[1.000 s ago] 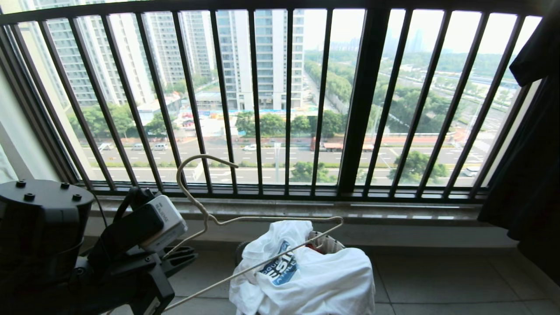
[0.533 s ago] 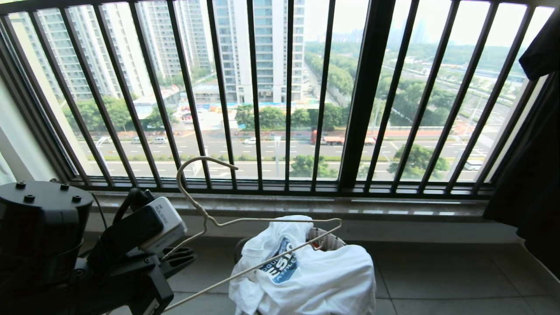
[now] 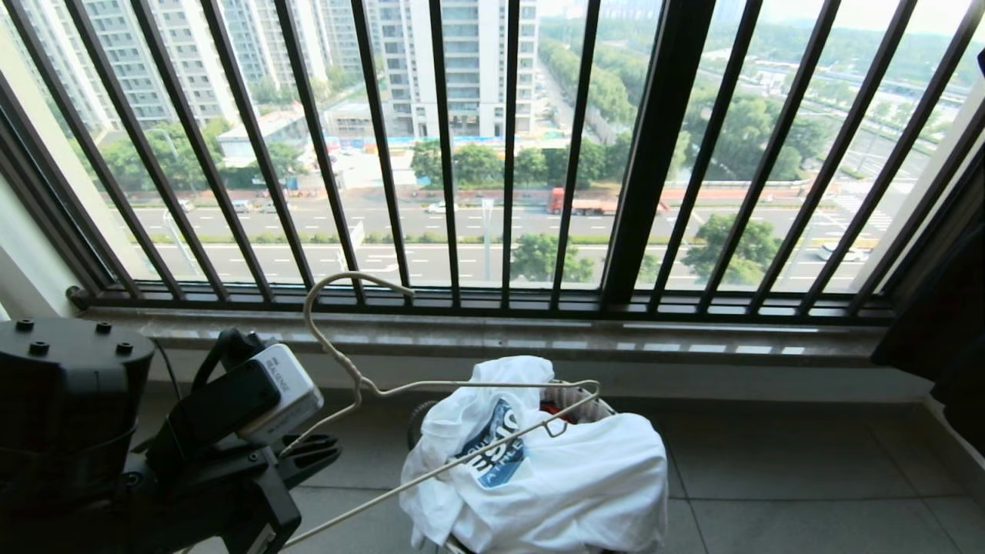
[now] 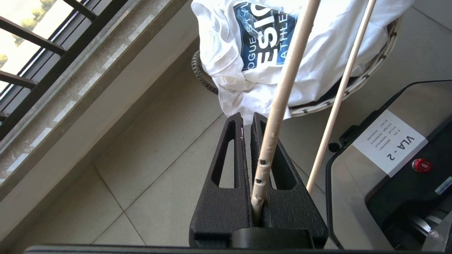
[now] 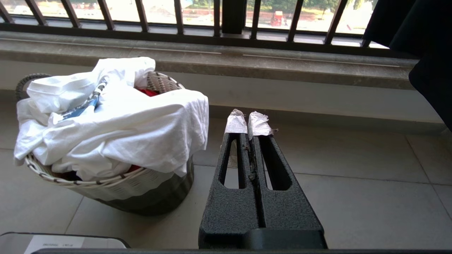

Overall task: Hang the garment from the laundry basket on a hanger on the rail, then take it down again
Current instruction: Pick up clothes from the basket

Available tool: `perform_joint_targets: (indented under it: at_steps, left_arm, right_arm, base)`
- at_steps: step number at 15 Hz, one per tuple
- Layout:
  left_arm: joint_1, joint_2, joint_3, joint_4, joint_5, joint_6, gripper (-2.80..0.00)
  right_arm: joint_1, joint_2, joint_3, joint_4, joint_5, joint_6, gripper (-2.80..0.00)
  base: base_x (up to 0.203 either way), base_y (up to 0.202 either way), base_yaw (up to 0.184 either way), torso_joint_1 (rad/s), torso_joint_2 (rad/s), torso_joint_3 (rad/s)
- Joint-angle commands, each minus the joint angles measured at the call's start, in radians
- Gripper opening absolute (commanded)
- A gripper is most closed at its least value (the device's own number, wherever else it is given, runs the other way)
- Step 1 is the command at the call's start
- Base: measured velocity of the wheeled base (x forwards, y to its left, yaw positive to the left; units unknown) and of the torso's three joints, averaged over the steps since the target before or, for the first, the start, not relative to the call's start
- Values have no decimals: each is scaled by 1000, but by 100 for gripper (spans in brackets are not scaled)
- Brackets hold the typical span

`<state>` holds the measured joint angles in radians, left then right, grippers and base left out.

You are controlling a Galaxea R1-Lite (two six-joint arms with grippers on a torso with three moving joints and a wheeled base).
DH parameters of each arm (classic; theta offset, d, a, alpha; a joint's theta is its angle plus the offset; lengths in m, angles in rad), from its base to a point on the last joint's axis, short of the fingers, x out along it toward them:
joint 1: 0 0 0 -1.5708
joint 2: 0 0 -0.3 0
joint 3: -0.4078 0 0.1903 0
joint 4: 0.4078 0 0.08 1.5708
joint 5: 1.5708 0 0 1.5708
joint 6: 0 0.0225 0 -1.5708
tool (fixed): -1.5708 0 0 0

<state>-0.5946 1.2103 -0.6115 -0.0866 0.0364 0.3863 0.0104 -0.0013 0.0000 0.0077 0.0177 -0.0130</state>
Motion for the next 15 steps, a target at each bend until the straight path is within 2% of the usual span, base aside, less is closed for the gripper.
perform_joint_targets:
  at_steps: [1,15]
  left_arm:
    - [22,-18,-6,-1,0,3,-280]
    - [27,5,-19,-2,2,-9,-280]
  right_arm:
    - [0,1,-1,0,1,-1,-280]
    - [0,1,0,0,1,-1,-280]
  base:
    - [0,0,0,7,2,-198]
    - [0,0,0,4,3,-198]
